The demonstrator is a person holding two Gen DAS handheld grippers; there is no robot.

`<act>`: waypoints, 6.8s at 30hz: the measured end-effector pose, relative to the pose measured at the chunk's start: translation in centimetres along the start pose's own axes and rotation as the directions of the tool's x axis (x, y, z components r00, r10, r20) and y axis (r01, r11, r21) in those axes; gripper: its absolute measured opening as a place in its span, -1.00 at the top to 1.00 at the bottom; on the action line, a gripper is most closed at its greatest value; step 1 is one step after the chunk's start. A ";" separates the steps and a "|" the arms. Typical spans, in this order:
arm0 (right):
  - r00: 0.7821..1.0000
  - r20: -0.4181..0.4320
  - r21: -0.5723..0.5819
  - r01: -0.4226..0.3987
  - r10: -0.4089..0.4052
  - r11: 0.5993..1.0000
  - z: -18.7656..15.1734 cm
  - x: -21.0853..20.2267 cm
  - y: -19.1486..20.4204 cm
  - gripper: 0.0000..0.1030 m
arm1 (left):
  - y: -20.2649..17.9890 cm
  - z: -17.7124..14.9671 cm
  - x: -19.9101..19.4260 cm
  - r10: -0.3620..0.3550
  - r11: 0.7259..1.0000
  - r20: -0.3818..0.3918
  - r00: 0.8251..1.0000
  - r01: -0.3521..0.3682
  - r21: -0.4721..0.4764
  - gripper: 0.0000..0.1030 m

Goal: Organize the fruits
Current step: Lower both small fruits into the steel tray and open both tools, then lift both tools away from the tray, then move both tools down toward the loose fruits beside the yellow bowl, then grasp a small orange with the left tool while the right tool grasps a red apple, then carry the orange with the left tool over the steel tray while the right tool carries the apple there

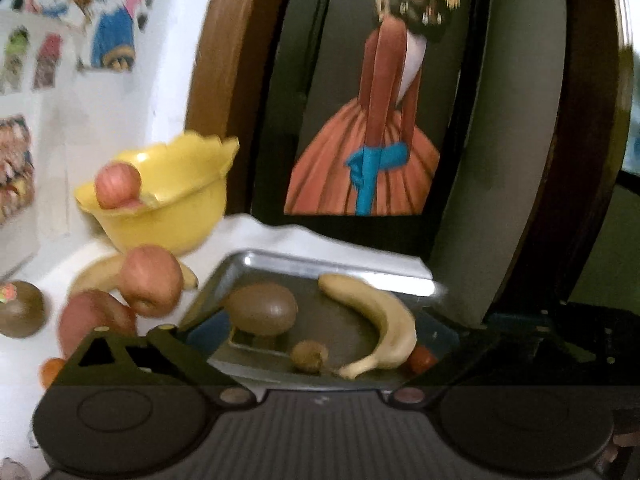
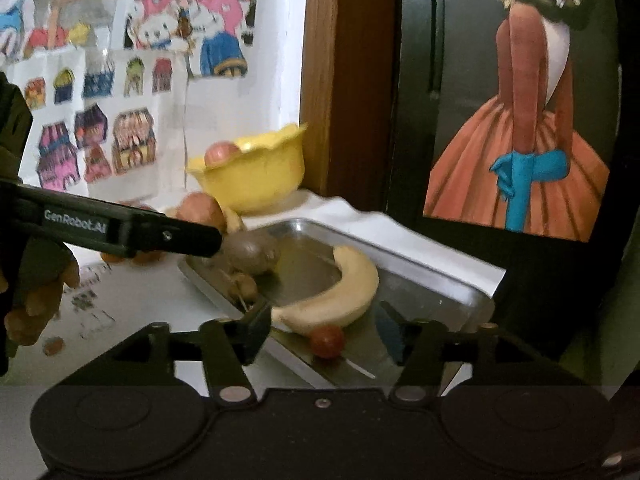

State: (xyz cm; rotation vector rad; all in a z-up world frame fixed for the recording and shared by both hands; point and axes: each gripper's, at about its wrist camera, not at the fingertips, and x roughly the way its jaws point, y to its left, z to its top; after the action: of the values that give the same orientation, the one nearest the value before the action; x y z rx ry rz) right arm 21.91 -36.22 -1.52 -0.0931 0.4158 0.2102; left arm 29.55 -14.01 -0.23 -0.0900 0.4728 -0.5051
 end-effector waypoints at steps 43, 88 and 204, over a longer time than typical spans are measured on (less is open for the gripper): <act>0.999 0.045 -0.003 -0.016 0.016 1.000 -3.5 -15.6 15.9 -0.99 | 5.9 -8.1 -28.3 0.252 0.966 0.086 0.964 -0.256 0.030 -1.00; 0.969 0.000 -0.127 -0.245 0.247 0.961 6.7 2.9 16.6 -0.99 | 12.5 -2.6 -15.6 0.275 0.951 -0.010 0.961 -0.270 0.153 -1.00; 0.979 -0.193 0.386 0.019 0.061 0.922 0.8 8.2 -9.9 -0.37 | -2.1 -0.1 8.7 -0.001 0.995 -0.080 0.997 0.009 0.102 0.32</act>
State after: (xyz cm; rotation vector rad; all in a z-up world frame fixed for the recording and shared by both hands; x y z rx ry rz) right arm 31.72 -44.26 -3.68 0.2823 0.6544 0.1369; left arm 35.28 -20.03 -3.50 0.0275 0.5238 -0.5382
